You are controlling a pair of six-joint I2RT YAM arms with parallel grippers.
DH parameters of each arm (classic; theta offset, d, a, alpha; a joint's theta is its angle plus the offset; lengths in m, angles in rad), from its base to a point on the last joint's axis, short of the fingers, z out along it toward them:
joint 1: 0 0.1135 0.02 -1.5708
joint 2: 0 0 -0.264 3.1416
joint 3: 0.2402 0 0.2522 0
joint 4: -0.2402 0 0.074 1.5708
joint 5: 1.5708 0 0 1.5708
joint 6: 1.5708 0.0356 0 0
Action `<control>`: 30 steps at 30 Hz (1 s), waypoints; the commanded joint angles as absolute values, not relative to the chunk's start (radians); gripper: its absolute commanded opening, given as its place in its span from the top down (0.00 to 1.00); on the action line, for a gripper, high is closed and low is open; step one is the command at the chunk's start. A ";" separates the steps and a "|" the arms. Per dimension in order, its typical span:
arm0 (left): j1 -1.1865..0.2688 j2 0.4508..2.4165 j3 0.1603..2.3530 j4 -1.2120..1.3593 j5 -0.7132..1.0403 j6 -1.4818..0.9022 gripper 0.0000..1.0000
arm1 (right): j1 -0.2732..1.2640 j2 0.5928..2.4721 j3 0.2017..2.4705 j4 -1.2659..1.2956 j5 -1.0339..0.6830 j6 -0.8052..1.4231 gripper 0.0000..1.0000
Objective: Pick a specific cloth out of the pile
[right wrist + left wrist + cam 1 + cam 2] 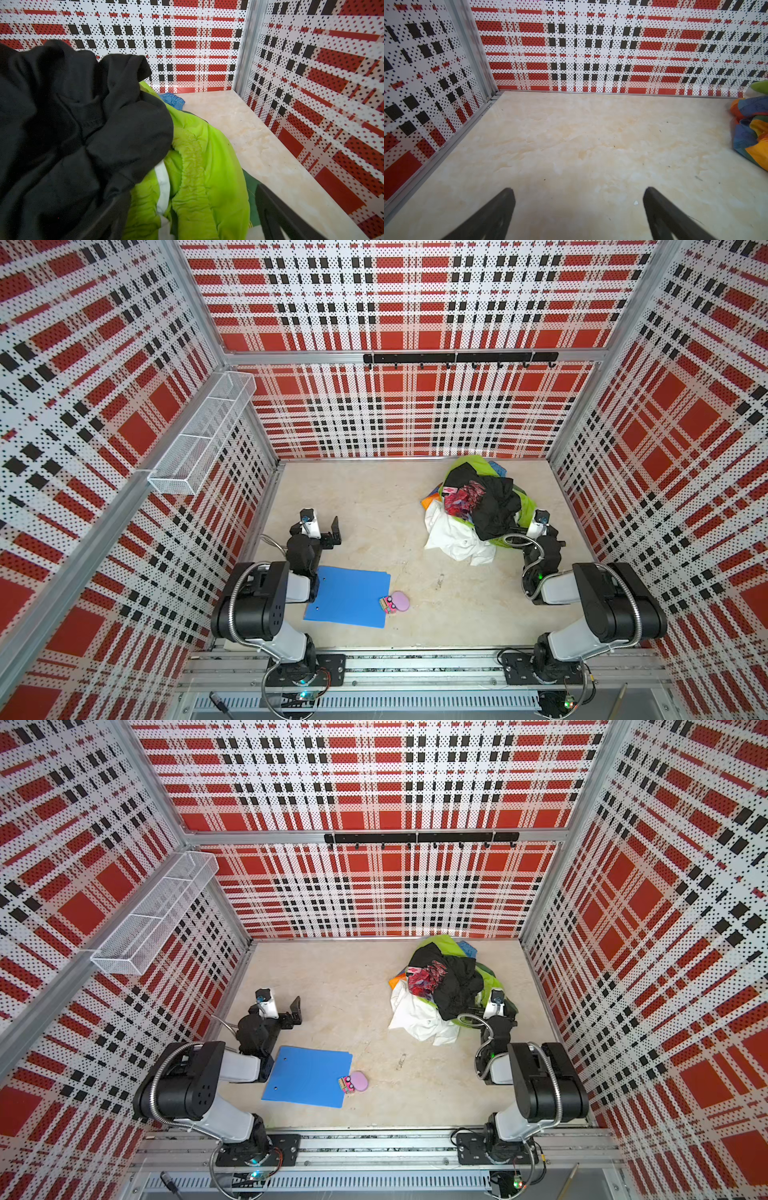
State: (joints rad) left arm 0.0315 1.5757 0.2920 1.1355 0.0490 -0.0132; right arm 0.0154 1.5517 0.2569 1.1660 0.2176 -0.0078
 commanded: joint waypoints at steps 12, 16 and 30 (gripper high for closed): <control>-0.016 1.361 0.264 1.020 -0.119 -0.033 0.01 | 0.020 1.452 0.176 1.295 0.235 -0.002 0.00; -0.046 1.260 0.380 0.728 -0.183 -0.096 0.01 | 0.037 1.305 0.198 1.113 0.287 0.003 0.00; -0.189 1.135 0.877 0.159 0.098 -0.273 0.01 | 0.132 1.003 0.618 0.258 0.214 0.249 0.00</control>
